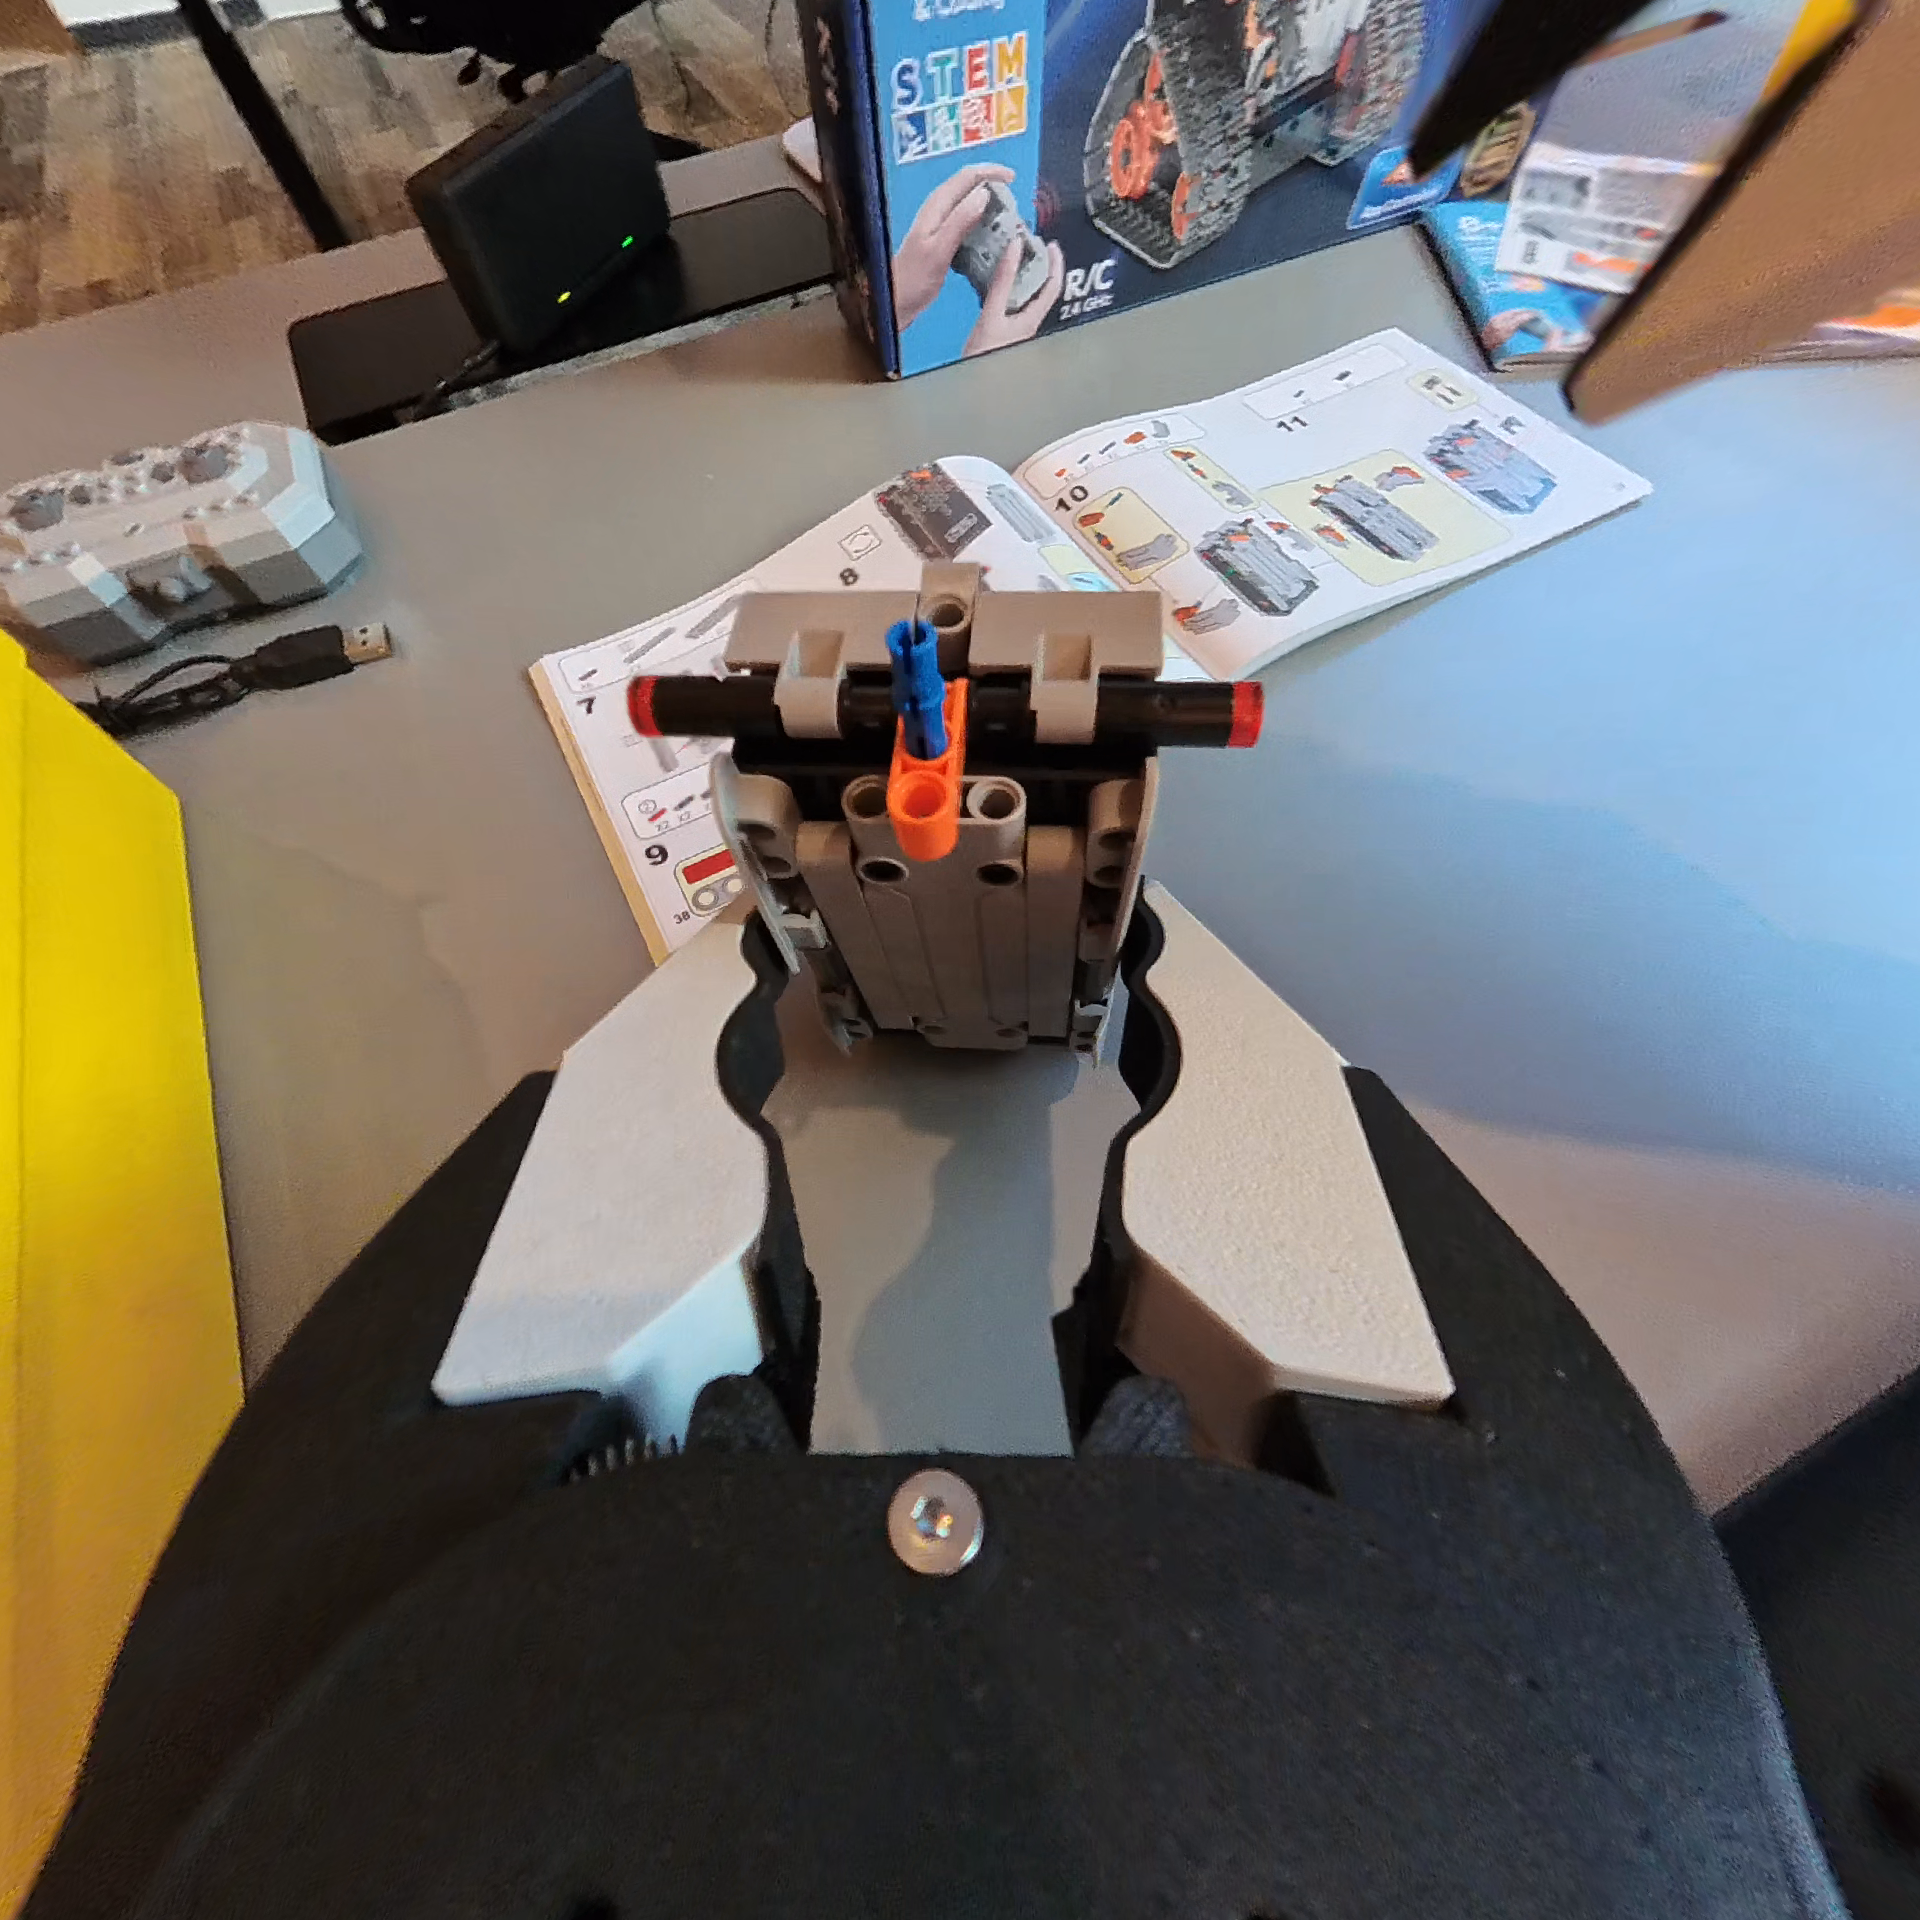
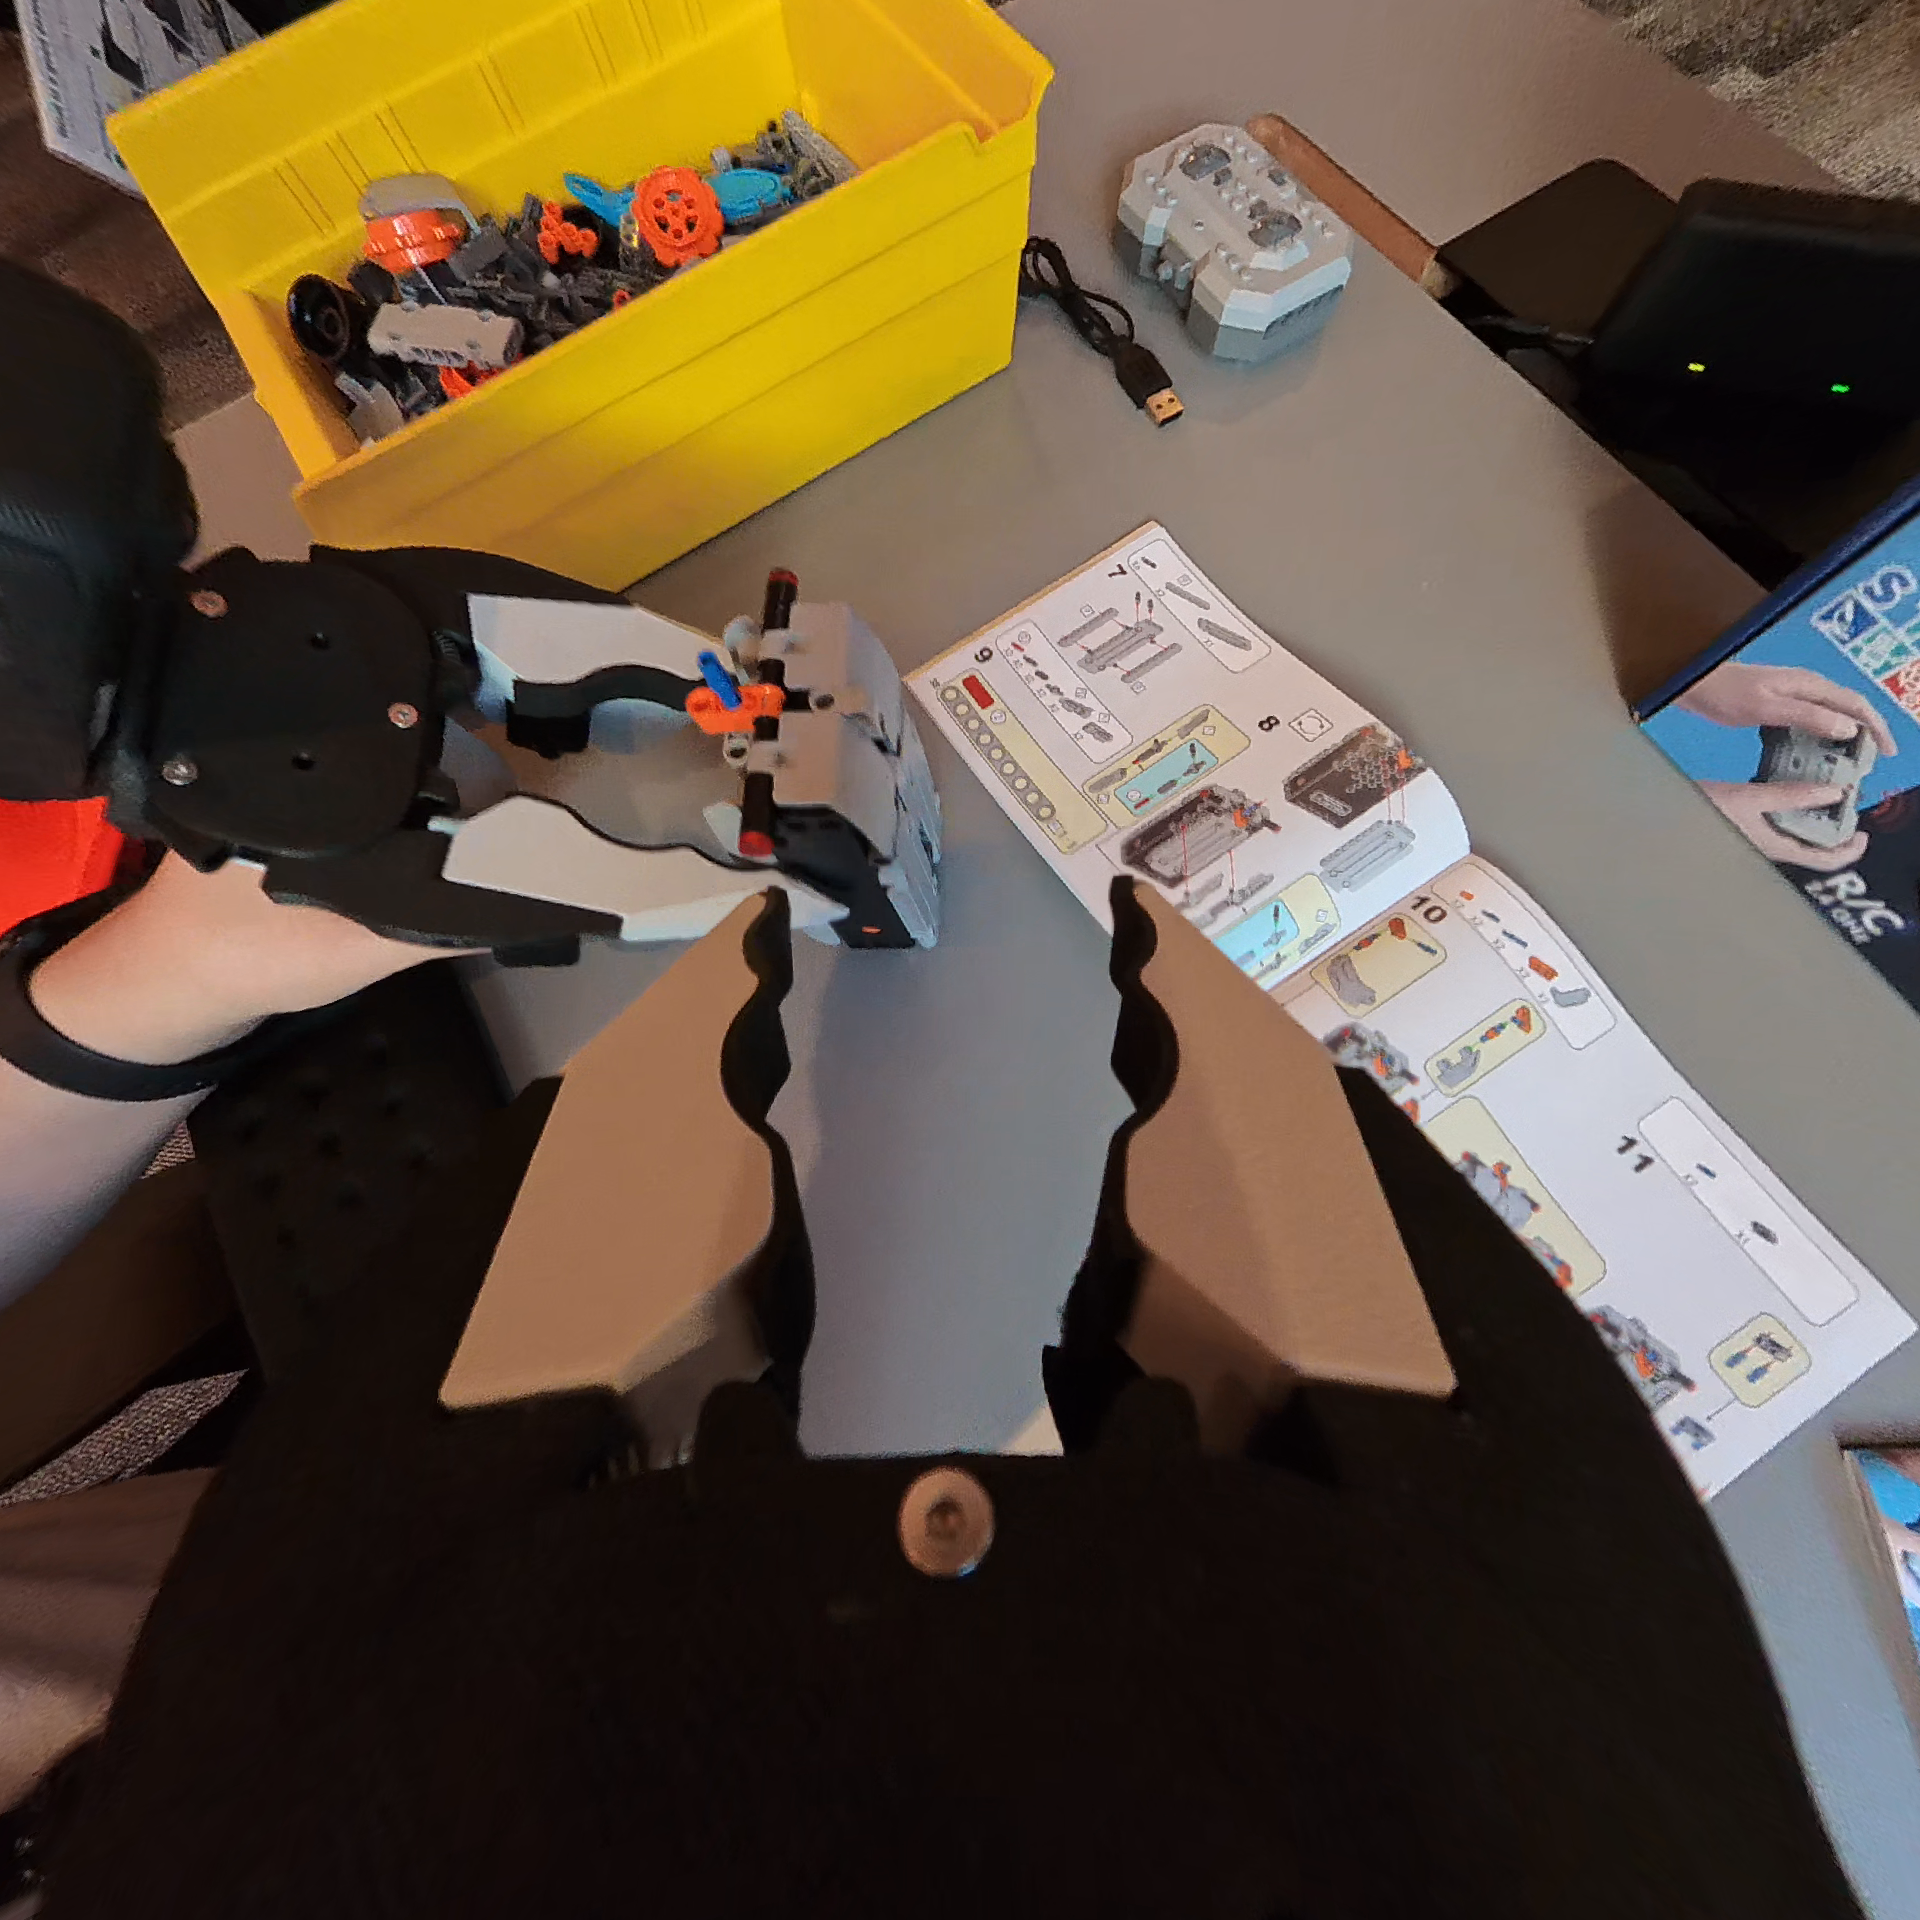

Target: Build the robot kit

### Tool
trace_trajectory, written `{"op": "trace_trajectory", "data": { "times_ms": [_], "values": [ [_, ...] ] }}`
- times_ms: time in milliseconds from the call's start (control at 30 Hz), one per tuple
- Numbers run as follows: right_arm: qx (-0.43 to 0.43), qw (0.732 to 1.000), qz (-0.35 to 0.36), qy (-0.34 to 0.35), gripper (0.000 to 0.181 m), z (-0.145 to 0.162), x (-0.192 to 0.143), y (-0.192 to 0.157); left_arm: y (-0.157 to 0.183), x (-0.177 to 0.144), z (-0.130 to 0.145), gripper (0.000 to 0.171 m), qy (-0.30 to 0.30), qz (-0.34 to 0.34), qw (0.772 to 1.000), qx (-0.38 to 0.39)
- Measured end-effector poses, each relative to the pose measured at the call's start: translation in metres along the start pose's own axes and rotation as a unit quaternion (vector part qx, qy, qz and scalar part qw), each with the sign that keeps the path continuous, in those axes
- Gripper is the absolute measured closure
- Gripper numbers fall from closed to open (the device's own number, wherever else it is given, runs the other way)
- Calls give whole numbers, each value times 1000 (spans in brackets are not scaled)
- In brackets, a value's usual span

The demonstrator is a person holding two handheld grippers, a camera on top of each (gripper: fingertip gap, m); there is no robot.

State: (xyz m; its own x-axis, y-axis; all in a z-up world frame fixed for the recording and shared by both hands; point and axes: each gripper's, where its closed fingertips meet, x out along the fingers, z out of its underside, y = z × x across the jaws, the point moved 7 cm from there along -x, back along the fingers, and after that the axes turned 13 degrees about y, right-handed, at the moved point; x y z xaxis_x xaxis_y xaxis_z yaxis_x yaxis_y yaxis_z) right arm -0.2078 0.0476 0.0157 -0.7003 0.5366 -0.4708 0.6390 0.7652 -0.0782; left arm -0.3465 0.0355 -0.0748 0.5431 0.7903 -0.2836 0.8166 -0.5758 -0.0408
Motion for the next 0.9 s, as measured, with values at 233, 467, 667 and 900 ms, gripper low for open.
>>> {"op": "trace_trajectory", "data": {
  "times_ms": [233, 467, 667, 900],
  "values": [
    [26, 1000, 12, -9, 118, 57, -19, 36, -2, -8, 1, 108, -26, -106, 994, -10],
    [94, 995, 41, 7, 120, 100, -53, 81, -37, -18, 5, 108, -41, -237, 969, -53],
    [108, 993, 44, -2, 120, 120, -68, 94, -32, -8, 3, 108, -30, -280, 957, -62],
    [97, 994, 43, 21, 118, 128, -71, 98, -27, -6, 5, 98, -26, -278, 959, -52]
  ]
}}
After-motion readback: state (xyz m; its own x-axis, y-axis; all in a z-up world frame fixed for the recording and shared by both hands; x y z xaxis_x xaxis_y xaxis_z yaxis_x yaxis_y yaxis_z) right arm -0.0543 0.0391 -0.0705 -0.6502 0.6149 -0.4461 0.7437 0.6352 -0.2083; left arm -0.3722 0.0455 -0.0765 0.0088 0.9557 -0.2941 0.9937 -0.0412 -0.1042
